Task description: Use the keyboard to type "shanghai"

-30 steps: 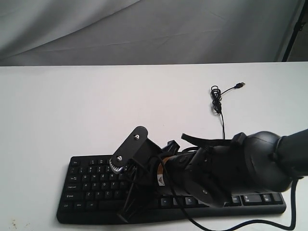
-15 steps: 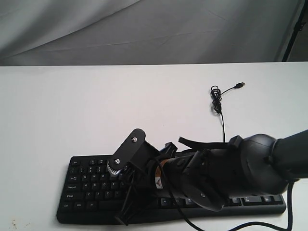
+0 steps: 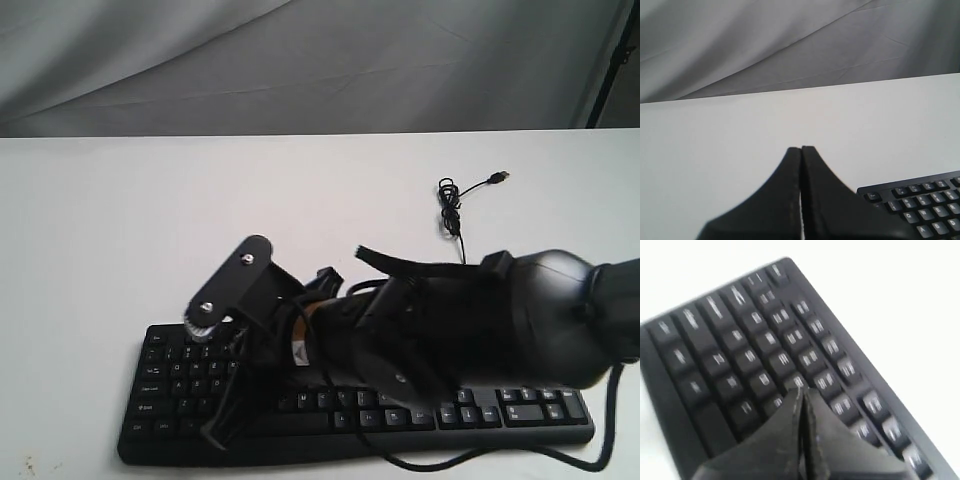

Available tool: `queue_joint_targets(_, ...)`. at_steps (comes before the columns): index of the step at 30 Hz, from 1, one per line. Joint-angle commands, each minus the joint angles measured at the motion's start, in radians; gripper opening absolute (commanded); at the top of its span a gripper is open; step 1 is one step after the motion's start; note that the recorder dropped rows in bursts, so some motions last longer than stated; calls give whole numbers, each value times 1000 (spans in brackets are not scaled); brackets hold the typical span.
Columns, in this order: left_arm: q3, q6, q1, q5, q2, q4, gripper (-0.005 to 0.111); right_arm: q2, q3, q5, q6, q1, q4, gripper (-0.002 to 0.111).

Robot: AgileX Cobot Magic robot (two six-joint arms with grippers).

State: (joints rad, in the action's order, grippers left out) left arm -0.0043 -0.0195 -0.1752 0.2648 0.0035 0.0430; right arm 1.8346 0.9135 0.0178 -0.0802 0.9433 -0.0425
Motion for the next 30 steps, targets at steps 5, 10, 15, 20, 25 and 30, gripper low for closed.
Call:
queue_joint_targets(5, 4, -3, -4, -6, -3, 5, 0, 147, 230, -81, -16, 84, -23, 0)
queue_joint_targets(10, 4, -3, -4, -6, -3, 5, 0, 199, 252, -47, -16, 94, -23, 0)
queue_joint_targets(15, 4, -3, -4, -6, -3, 5, 0, 208, 252, -26, -16, 90, -17, 0)
queue_joint_targets(20, 4, -3, -4, -6, -3, 5, 0, 217, 252, -18, -16, 87, -17, 0)
queue_joint_targets(25, 4, -3, -4, -6, -3, 5, 0, 232, 252, -6, -16, 83, -17, 0)
queue_joint_targets(30, 4, -3, -4, -6, -3, 5, 0, 232, 252, -1, -16, 81, -17, 0)
